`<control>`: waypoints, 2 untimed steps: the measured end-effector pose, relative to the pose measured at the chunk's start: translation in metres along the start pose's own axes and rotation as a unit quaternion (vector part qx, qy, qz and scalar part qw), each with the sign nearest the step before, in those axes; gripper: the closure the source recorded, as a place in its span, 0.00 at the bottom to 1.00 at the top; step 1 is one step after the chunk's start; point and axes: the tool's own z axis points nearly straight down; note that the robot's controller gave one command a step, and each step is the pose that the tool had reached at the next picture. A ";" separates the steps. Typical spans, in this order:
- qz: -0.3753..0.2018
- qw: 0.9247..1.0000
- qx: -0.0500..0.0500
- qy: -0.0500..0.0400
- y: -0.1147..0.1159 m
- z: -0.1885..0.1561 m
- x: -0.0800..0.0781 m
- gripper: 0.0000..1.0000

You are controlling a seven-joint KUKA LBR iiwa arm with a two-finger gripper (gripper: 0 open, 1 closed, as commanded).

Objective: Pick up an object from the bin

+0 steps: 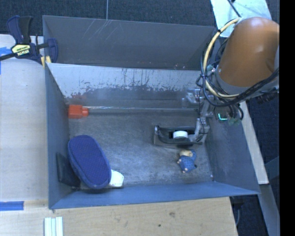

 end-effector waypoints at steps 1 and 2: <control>-0.036 0.999 -0.001 -0.005 -0.037 0.114 0.031 0.00; -0.009 1.000 0.002 -0.008 -0.065 0.049 0.022 0.00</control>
Offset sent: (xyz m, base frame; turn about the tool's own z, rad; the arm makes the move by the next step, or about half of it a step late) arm -0.0323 -0.0369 -0.1117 -0.0747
